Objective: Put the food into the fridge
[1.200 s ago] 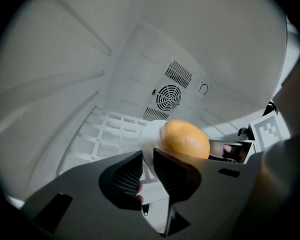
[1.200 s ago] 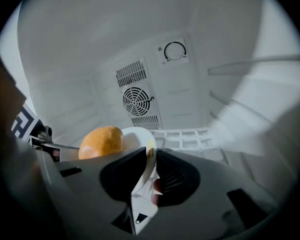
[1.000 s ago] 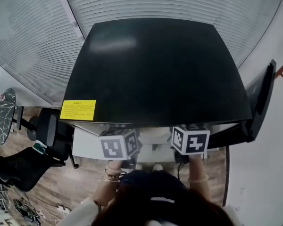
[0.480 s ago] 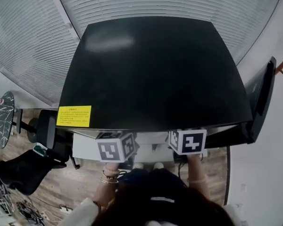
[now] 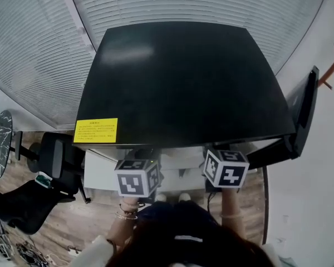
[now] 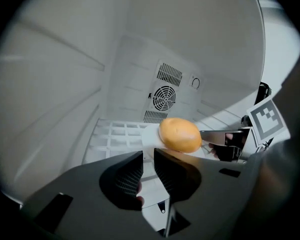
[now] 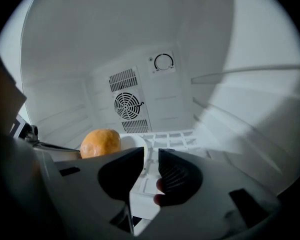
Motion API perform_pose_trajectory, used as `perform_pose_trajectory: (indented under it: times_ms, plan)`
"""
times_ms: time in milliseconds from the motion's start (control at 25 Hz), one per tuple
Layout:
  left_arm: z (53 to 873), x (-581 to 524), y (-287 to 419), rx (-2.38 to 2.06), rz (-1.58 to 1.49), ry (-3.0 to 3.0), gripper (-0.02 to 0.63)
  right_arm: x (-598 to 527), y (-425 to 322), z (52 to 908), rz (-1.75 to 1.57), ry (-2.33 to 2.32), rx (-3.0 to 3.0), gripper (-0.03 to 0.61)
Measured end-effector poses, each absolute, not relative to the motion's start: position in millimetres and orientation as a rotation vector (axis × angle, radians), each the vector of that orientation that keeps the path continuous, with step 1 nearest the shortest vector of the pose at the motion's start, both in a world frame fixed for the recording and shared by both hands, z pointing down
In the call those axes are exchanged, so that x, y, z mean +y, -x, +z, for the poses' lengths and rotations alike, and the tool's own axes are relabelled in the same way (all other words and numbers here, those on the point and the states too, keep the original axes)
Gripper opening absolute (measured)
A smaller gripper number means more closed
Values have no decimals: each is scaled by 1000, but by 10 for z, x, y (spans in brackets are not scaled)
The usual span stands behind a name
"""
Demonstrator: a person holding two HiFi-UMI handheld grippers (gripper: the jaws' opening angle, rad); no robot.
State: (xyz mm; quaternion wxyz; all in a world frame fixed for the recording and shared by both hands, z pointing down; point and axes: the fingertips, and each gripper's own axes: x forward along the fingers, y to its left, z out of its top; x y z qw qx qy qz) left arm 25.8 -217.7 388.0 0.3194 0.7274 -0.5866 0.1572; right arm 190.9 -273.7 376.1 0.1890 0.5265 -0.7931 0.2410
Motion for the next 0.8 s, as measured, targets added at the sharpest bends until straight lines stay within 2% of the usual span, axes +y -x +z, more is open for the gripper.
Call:
perform_pose_trajectory:
  times_ms: [280, 360, 400, 560, 800]
  plan:
    - [3840, -1995, -195, -1506, 408, -1987, 72, -2460, -1816, 3815, 635, -1497, -2210, 95]
    - [3831, -1932, -155, -1511, 412, -1999, 52, -2375, -1767, 3784, 623, -1514, -2225, 95]
    - [3833, -1899, -143, -1511, 418, -2007, 2, -2334, -1747, 3767, 620, -1525, -2232, 95]
    - [3834, -1762, -138, -1476, 418, -2057, 3, -2175, -1677, 3727, 611, -1568, -2243, 91]
    - [3843, -1625, -70, -1421, 411, -2105, 3, -1930, -1625, 3718, 589, -1643, -2184, 51]
